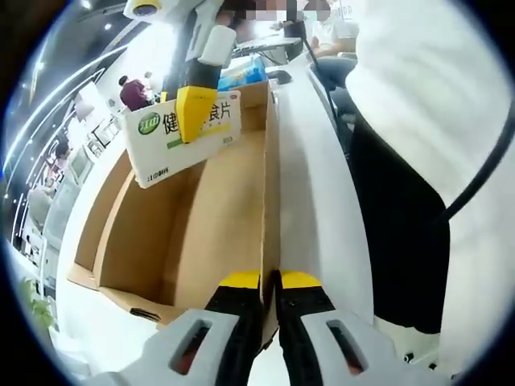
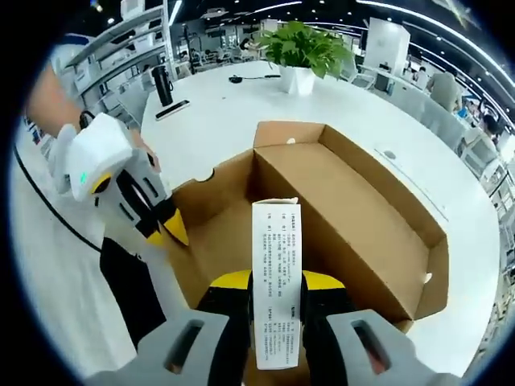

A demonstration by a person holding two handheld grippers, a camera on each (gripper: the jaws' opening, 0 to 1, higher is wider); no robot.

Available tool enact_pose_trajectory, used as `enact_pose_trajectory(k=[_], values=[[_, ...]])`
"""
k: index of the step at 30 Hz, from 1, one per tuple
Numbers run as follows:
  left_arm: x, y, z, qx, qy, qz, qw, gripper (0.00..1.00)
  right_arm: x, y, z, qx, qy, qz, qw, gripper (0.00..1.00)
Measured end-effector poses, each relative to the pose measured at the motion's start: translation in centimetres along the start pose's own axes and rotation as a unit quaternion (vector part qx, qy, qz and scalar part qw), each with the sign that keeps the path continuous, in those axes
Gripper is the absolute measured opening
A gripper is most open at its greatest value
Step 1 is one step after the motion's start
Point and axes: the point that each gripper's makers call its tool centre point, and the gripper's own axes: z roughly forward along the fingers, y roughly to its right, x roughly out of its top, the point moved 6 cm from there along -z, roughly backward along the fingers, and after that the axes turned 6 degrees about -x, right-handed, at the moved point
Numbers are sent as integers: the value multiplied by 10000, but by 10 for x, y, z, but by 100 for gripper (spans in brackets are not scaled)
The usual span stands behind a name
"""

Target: Operate the shoe box by opening the lid, removing the specified soft item, and placing it in the target area until the item is outside and the box remains undamaged.

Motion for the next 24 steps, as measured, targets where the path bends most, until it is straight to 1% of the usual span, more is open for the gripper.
enact_pose_trajectory(k=[1,3,4,6,7,8,9,10,11,12,14,16,18,22,23,24], values=[[0,0,0,-5,-1,3,10000,5,1,-2,-2,1,43,-83,10000,20],[0,0,0,-14,1,-7,10000,5,1,-4,-4,9,10,-311,9995,20],[1,0,0,-25,-5,-19,10000,5,0,-4,-4,-54,15,-425,9991,20],[1,0,0,-35,-9,-25,10000,5,-1,-7,-9,-25,-28,-515,9987,20],[0,0,0,-39,-12,-26,10000,5,-1,-7,-11,4,50,-563,9984,20],[0,-1,0,-45,-15,-29,10000,5,2,-9,-13,78,227,-586,9980,20],[0,-1,0,-51,-20,-37,10000,5,7,-14,-22,312,590,-265,9974,20],[0,-1,0,-57,-18,-42,10000,5,9,-16,-26,423,765,-68,9962,20],[0,-1,0,-57,-13,-44,10000,5,10,-16,-31,456,884,33,9950,20],[-1,-1,0,-54,-10,-42,10000,5,8,-13,-38,301,885,-7,9956,20],[-1,-1,1,-47,-17,-49,10000,5,7,-12,-44,175,950,-150,9952,20],[-2,-1,1,-39,-10,-48,10000,5,4,-12,-48,40,898,-323,9954,20],[-2,-1,1,-34,-11,-43,10000,5,0,-12,-52,-54,867,-593,9945,20],[-1,-1,1,-23,-8,-40,10000,5,-8,-16,-57,15,903,-731,9932,20],[-1,-1,1,-17,-6,-39,10000,5,-9,-17,-58,56,944,-707,9930,20],[-1,-1,1,-12,-6,-35,10000,5,-9,-20,-60,123,1059,-610,9924,20]])
